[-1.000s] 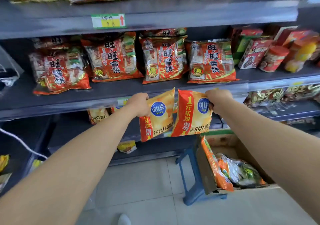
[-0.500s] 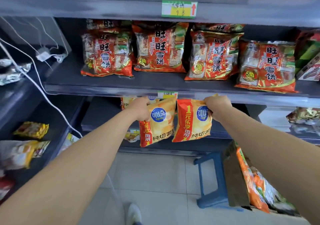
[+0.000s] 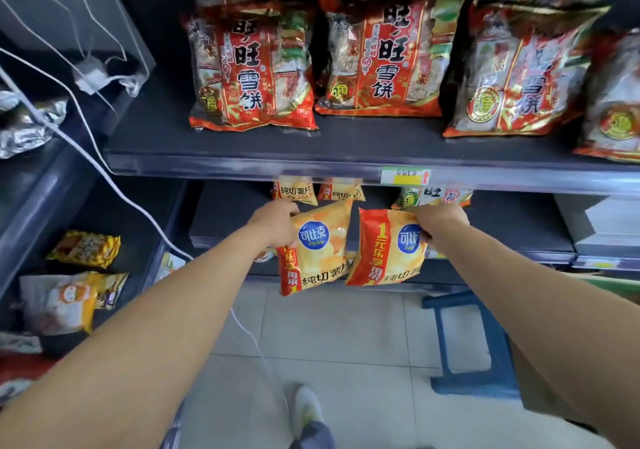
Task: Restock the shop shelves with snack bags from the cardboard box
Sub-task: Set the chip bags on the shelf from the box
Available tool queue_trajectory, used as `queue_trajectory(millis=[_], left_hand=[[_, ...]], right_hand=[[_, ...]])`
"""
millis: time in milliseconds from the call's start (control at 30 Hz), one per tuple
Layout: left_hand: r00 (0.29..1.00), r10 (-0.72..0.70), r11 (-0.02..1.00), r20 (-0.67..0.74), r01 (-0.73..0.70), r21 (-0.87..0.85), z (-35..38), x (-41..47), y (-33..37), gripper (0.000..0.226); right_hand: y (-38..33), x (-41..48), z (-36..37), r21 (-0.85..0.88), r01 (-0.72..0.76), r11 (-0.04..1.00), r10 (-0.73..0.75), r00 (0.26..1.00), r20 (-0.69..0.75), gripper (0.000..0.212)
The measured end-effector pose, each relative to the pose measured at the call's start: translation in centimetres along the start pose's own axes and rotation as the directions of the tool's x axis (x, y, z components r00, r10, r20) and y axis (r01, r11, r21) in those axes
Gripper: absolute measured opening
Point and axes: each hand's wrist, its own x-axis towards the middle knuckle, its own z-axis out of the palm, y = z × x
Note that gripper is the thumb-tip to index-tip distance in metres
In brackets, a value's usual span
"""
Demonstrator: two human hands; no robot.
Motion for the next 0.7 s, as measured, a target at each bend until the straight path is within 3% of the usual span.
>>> queue_trajectory(millis=[267,467,700], left_hand=[[0.997,-0.036,0.999,-0.068,0.033,-0.038,0.8,3.1,-3.8,0.038],[0.987,-0.064,0.993,-0.147,0.049,-0.105,2.4,4.8,-4.9,0.033],[0.964,-0.076,0.992,-0.256,0.048,-0.114,5.5,7.6,-6.1,0.023]], right_hand=[[-0.4,1.5,4.2,0.029,-0.055,0.998,0.055,0.998,-0.001,0.028],[-0.3,4.2,5.3,0.141,0.017,0.99,-0.04,0.985,0.167,0.027],[0.8,7.5,7.6,0.129,0.028,0.991,-0.034,0.999,0.042,0.023]])
